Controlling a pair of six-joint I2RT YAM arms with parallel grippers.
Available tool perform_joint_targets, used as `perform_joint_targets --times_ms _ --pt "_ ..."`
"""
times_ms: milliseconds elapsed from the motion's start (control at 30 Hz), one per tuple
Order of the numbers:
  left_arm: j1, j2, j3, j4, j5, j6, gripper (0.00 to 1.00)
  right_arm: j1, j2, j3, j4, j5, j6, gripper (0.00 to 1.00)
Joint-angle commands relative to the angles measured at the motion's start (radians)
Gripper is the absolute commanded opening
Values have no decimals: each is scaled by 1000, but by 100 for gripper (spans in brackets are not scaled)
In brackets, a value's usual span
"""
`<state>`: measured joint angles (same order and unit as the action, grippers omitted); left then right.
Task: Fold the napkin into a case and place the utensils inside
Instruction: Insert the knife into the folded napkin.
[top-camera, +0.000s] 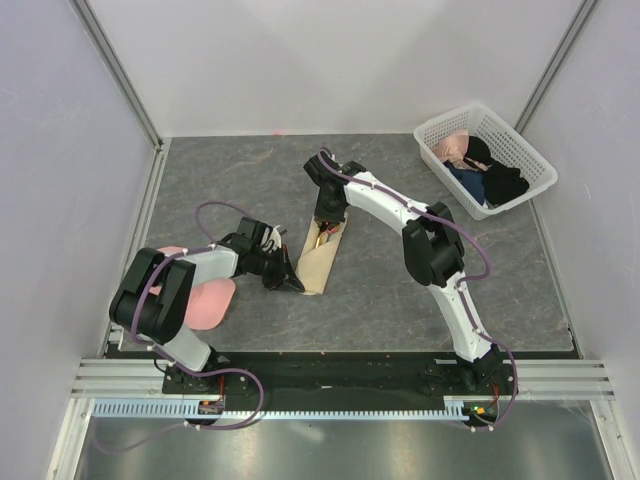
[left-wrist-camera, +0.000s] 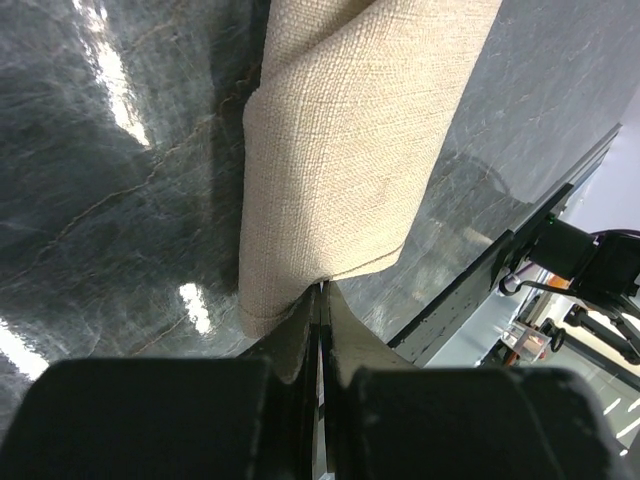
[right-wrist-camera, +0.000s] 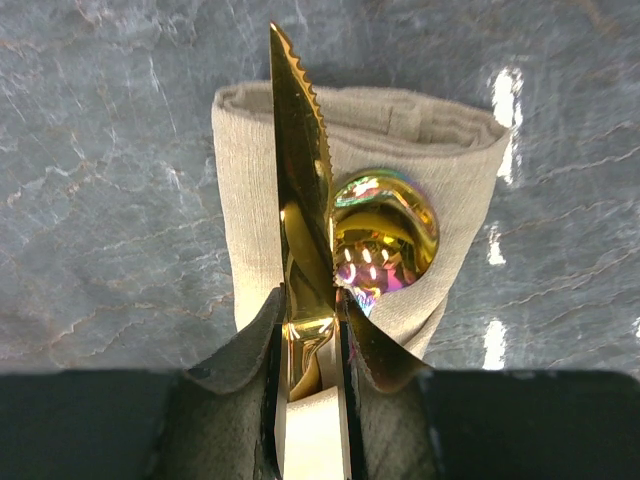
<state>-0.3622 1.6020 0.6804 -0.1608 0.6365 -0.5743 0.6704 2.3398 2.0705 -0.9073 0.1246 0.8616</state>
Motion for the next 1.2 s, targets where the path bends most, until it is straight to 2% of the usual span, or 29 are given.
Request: perform_joint_targets --times_ms 0,833,1033,1067,1167 --pt "-1 7 -8 44 -4 -19 2 15 -60 -16 -27 -51 45 0" --pt "-1 9 2 47 -4 -12 2 31 -108 -101 -27 -121 94 1" --pt "-1 1 2 41 -3 -7 2 31 -111 -92 -27 -121 90 14" --pt "-1 -4 4 37 -1 -6 2 31 -111 -89 -27 -121 85 22" --pt "-1 -28 10 12 -1 7 6 31 -117 -58 -35 -123 57 33"
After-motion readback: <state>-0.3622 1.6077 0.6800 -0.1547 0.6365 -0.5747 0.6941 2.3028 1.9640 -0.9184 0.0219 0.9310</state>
